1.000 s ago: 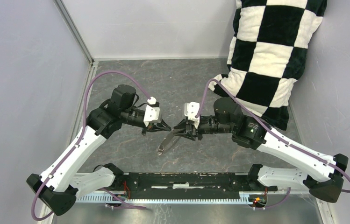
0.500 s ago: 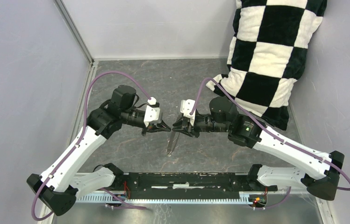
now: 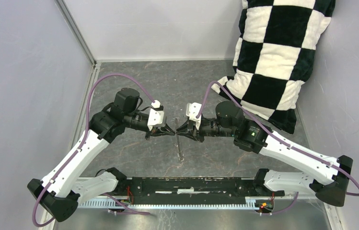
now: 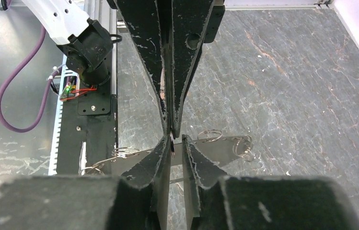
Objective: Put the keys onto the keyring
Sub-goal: Adjust the keyring.
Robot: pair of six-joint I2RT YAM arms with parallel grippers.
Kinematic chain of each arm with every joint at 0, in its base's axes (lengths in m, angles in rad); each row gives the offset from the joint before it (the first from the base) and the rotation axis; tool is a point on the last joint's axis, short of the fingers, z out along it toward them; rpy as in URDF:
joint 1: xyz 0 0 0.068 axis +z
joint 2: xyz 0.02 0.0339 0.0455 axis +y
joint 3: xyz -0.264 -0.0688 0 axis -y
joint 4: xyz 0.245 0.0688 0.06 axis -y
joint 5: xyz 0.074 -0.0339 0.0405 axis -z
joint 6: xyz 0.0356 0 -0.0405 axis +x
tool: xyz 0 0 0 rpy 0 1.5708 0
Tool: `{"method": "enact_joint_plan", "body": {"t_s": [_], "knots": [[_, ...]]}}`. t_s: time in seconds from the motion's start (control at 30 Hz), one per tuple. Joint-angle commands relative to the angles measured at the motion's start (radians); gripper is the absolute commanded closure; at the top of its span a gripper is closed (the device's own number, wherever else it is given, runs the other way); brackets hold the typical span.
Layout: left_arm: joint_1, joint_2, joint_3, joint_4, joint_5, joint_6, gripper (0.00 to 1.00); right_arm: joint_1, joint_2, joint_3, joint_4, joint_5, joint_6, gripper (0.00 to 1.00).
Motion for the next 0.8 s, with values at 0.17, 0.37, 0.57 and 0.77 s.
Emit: {"method": "enact_joint_plan", "body": {"t_s": [0.17,0.37,0.57,0.77], "knots": [[0.002,-0.028,-0.007,0.061,0.027,-0.023,0.98,-0.004,-0.005,-0.016,0.078,0.008,0.009,0.99],[0.002,-0.032,-0.018,0.112,0.014,-0.089,0.91,-0.005,-0.039,-0.078,0.166,0.016,0.051,0.99],[0.002,-0.047,-0.037,0.097,0.026,-0.114,0.72,-0.004,-0.086,-0.144,0.259,0.018,0.084,0.99],[0.003,-0.047,-0.049,0.085,0.029,-0.117,0.67,-0.004,-0.101,-0.168,0.295,0.004,0.102,0.99]]}}
